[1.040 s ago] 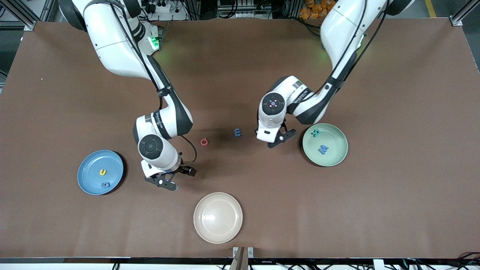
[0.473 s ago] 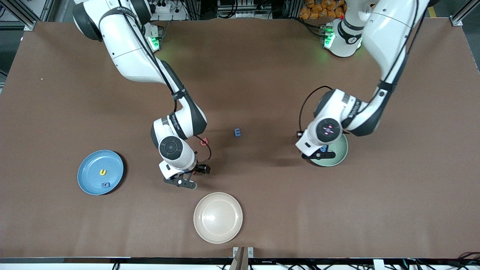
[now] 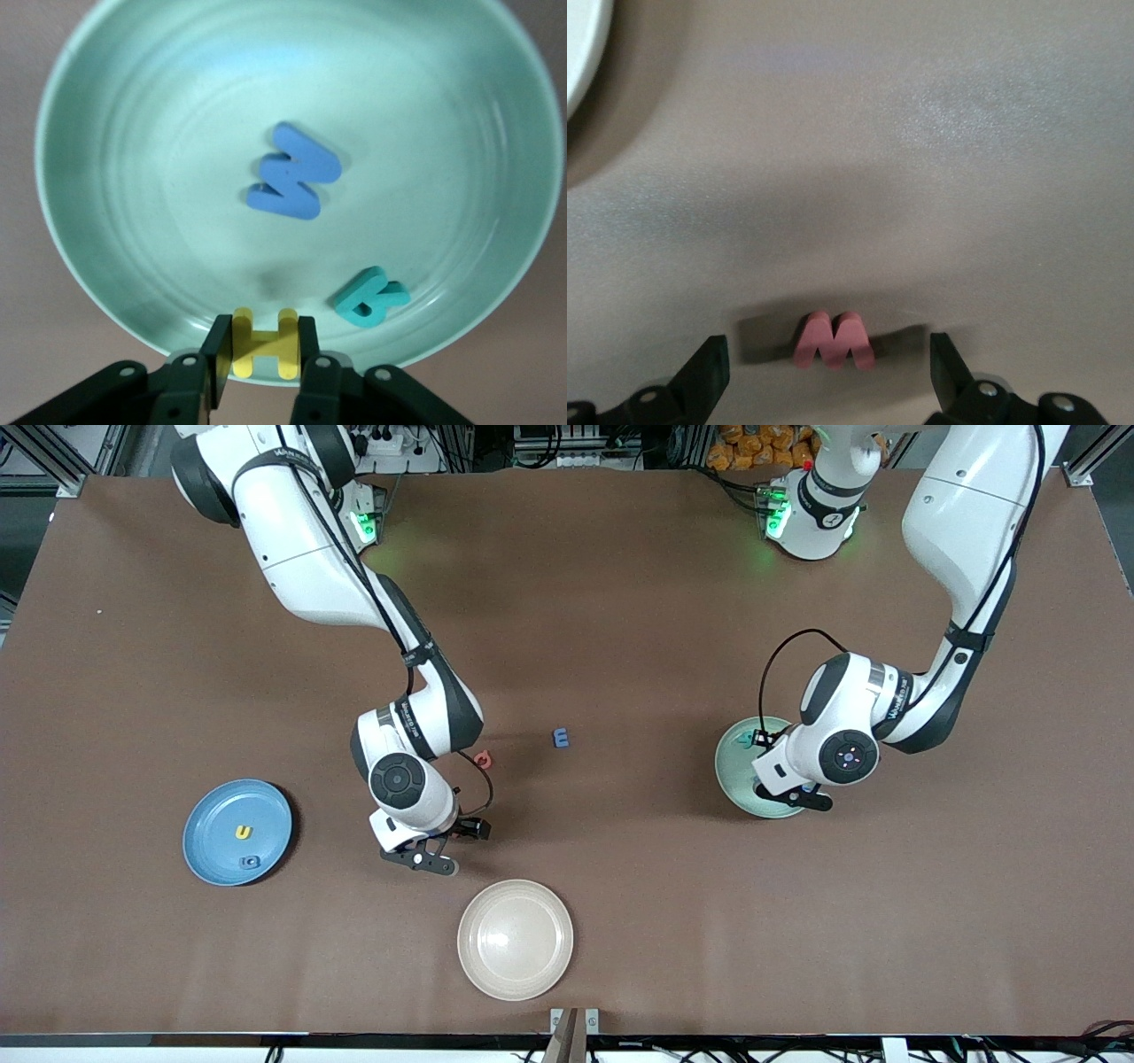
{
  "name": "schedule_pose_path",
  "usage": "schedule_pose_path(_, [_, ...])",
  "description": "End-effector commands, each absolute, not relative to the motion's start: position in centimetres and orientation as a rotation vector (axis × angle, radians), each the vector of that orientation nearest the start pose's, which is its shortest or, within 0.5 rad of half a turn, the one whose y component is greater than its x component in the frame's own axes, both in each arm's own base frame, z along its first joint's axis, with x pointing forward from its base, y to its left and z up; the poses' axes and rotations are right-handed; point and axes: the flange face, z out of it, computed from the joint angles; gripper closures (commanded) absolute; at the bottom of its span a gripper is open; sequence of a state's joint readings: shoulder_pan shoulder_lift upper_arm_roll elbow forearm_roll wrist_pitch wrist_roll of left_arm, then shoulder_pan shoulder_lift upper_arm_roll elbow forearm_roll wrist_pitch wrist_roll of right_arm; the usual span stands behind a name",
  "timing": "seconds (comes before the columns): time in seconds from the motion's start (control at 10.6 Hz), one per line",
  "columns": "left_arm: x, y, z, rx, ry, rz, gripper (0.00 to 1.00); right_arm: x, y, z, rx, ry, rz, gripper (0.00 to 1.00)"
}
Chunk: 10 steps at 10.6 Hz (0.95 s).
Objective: Sort upper and lower case letters into plates
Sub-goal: 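Place the yellow H in the green plate while the right gripper grasps pink M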
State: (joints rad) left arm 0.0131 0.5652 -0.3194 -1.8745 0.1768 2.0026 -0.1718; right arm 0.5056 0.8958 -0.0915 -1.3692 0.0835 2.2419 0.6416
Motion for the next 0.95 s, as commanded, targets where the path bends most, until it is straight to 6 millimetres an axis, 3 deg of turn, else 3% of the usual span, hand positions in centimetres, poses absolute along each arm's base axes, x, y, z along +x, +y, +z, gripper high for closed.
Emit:
schedule_pose_path(0.0, [56.19,-16.62,20.06,-2.989,0.389,0.587,0.0,66.75,31.13,16.94,-3.12,0.391,0.037,0.0])
schedule_pose_path(0.19, [56.32,-16.66,19.73,-2.992,0.38,0.593,0.0,66.7,31.1,16.86,-3.121,0.396,0.041,0.0])
schedule_pose_path(0.28, [56.35,-16.75,19.79,-2.992,0.378,0.59,0.0,66.63,31.18,16.81,-3.124,0.38,0.04,0.18])
schedule_pose_path(0.38, [56.38,-16.67,19.79,-2.994,0.374,0.591,0.0,66.58,31.28,16.81,-3.122,0.399,0.04,0.99])
schedule_pose_path(0.85, [56.54,-17.2,20.04,-3.006,0.36,0.585,0.0,67.01,30.83,17.5,-3.127,0.376,0.021,1.0])
